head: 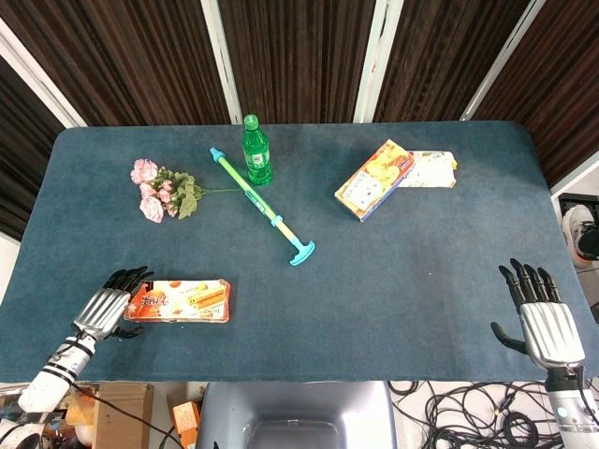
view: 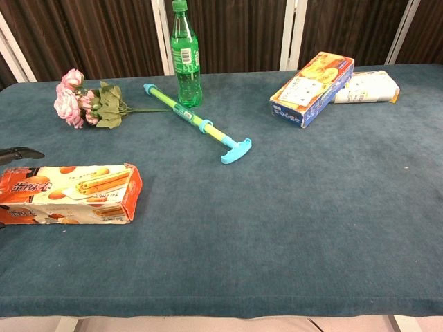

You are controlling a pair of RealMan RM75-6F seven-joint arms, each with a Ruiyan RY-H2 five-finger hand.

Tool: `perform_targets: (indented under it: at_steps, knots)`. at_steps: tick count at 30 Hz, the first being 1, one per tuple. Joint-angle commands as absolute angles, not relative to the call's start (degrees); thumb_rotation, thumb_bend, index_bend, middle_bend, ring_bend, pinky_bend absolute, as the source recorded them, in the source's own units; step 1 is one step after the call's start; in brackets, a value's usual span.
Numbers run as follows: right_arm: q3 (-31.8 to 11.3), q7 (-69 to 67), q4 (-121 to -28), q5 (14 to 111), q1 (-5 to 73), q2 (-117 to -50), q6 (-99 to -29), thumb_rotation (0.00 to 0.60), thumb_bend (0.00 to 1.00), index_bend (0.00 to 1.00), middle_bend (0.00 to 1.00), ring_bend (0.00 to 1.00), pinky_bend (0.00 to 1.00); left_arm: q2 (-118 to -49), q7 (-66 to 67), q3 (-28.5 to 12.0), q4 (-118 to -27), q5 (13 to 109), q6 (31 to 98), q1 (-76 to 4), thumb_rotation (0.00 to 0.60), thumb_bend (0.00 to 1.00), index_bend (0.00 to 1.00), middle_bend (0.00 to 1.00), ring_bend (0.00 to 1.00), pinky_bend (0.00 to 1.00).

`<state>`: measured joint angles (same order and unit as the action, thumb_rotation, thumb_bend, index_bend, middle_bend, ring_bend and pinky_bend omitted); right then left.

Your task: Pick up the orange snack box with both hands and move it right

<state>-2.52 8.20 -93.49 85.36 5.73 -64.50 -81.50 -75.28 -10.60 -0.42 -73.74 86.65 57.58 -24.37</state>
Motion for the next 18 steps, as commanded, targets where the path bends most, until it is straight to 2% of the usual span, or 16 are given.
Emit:
perform_targets:
  at_steps: [1, 8, 10, 12, 13, 18]
  knots:
    - [-2.5, 8.3, -93.5, 85.2, 5.8, -64.6, -81.3, 0.600, 0.19, 0.00, 0.00, 0.00, 0.02, -75.6, -11.0, -0.6, -73.6, 86.7, 58.2, -24.7, 0.600, 0.18, 0.00, 0.00, 0.00, 0.01]
    - [-2.5, 8.5, -93.8, 85.4, 6.1, -64.6, -81.1, 0.600, 0.19, 0.00, 0.00, 0.00, 0.02, -76.8, -11.7, -0.9, -72.3, 85.9, 56.2, -26.4, 0.600, 0.18, 0.00, 0.00, 0.00, 0.10]
    - [-2.5, 8.4, -93.8, 85.4, 6.0, -64.6, -81.2, 0.600, 0.19, 0.00, 0.00, 0.00, 0.02, -77.2, -11.6, -0.9, -72.0, 85.7, 55.6, -26.9, 0.600, 0.18, 0.00, 0.00, 0.01, 0.16]
    - [-2.6, 8.2, -93.8, 85.3, 6.0, -64.5, -81.2, 0.600, 0.19, 0.00, 0.00, 0.00, 0.02, -77.9, -11.5, -1.0, -71.2, 85.6, 55.9, -27.1, 0.600, 0.19, 0.03, 0.02, 0.05, 0.24]
    - [-2.6, 8.1, -93.7, 85.2, 6.0, -64.5, -81.2, 0.600, 0.19, 0.00, 0.00, 0.00, 0.02, -78.3, -11.5, -1.1, -70.8, 85.7, 56.3, -27.1, 0.600, 0.19, 0.06, 0.06, 0.09, 0.27]
    - [-2.6, 7.7, -93.6, 85.2, 5.9, -64.3, -81.3, 0.600, 0.19, 0.00, 0.00, 0.00, 0.02, -81.6, -14.1, -1.7, -67.2, 87.3, 60.9, -26.8, 0.600, 0.19, 0.47, 0.47, 0.45, 0.53]
